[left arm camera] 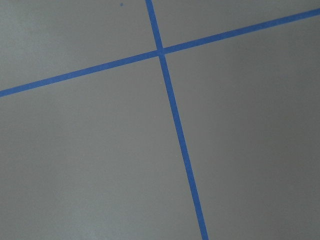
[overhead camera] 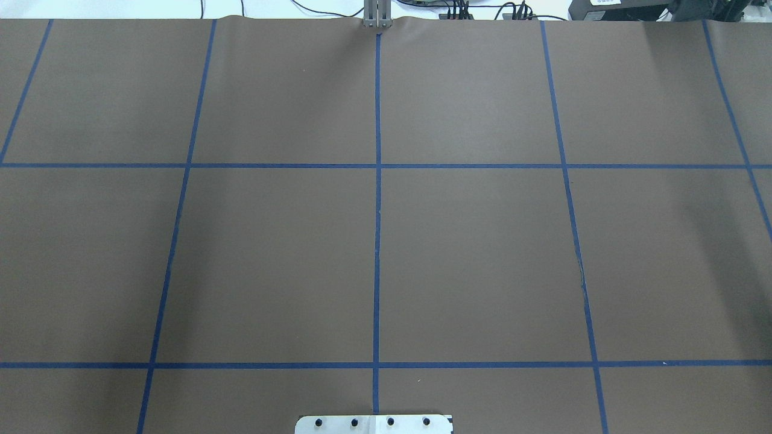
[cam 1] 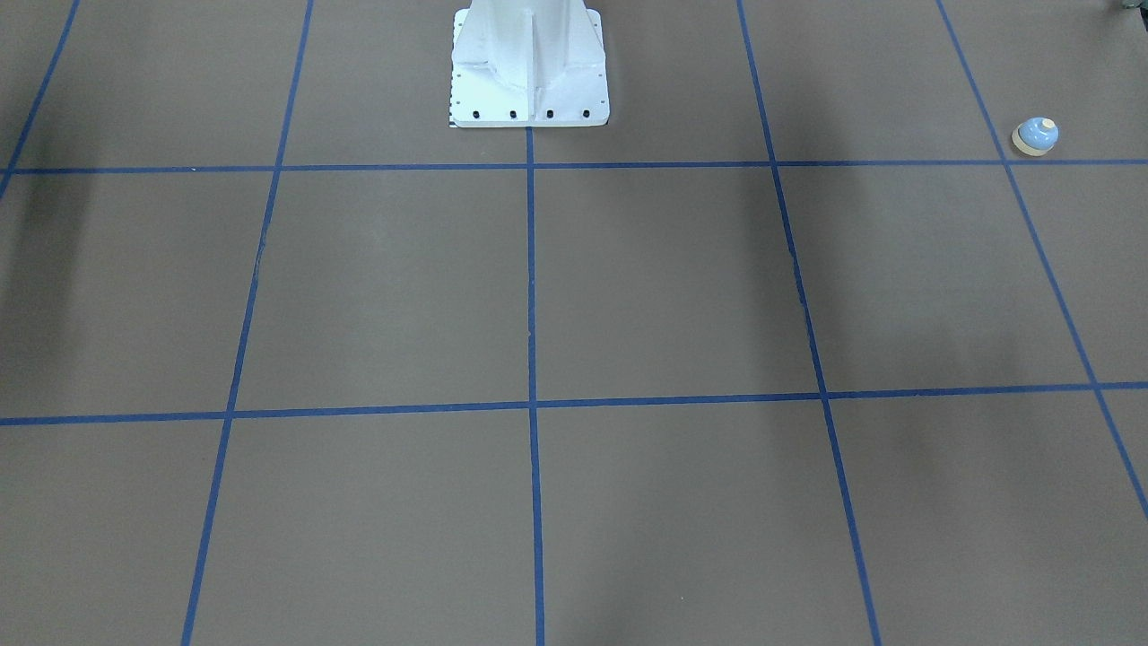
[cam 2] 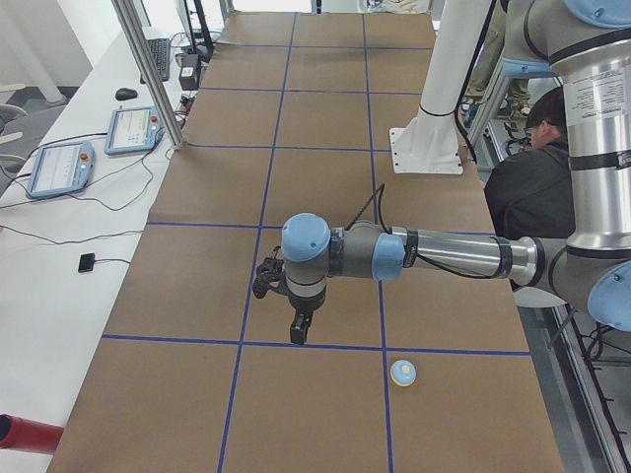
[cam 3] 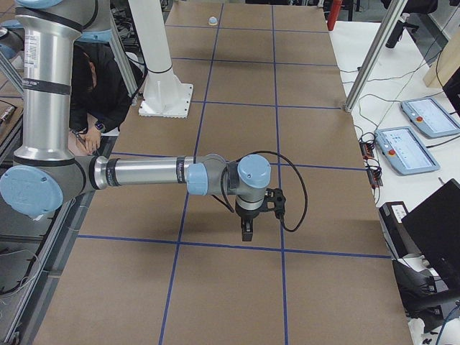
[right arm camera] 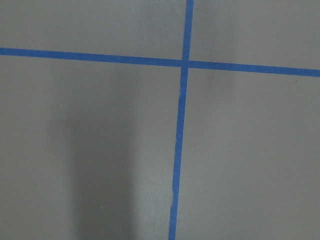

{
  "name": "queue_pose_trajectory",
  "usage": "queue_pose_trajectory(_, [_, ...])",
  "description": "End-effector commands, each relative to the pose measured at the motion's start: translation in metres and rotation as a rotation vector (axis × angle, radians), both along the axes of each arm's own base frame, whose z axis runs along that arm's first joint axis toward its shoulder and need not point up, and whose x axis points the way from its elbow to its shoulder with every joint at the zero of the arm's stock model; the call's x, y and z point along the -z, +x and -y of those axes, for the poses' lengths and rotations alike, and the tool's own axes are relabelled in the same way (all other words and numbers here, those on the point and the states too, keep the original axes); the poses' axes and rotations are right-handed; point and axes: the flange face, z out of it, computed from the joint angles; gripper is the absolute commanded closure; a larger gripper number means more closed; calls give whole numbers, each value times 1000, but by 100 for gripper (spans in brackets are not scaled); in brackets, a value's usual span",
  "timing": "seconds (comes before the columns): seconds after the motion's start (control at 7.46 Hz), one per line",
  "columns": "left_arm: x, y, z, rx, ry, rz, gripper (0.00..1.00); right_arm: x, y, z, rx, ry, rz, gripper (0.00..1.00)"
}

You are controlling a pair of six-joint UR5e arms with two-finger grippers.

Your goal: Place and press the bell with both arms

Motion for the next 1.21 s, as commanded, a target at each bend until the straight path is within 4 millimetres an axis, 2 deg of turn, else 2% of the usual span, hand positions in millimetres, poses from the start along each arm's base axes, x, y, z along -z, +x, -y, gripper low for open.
queue_pose_trajectory(0.0, [0,0,0,0,1,1,0,1,0,1,-1,-1,1,0])
queue_pose_trajectory(0.27, [0,0,0,1,0,3,0,5,0,3,0,11,3,0])
queue_pose_trajectory(0.4, [0,-1,0,2,0,10,0,22,0,5,0,46,5,0])
queue_pose_trajectory(0.54, [12,0,6,5,33,0,0,37,0,2,-2,71,6,0])
queue_pose_trajectory(0.8, [9,0,7,6,34,2,0,42,-1,3,-9,74,11,0])
queue_pose_trajectory(0.94, [17,0,14,6,63,1,0,46,-1,5,-9,83,15,0])
queue_pose_trajectory(1.07, [23,0,26,13,112,2,0,56,-2,19,-6,109,9,0])
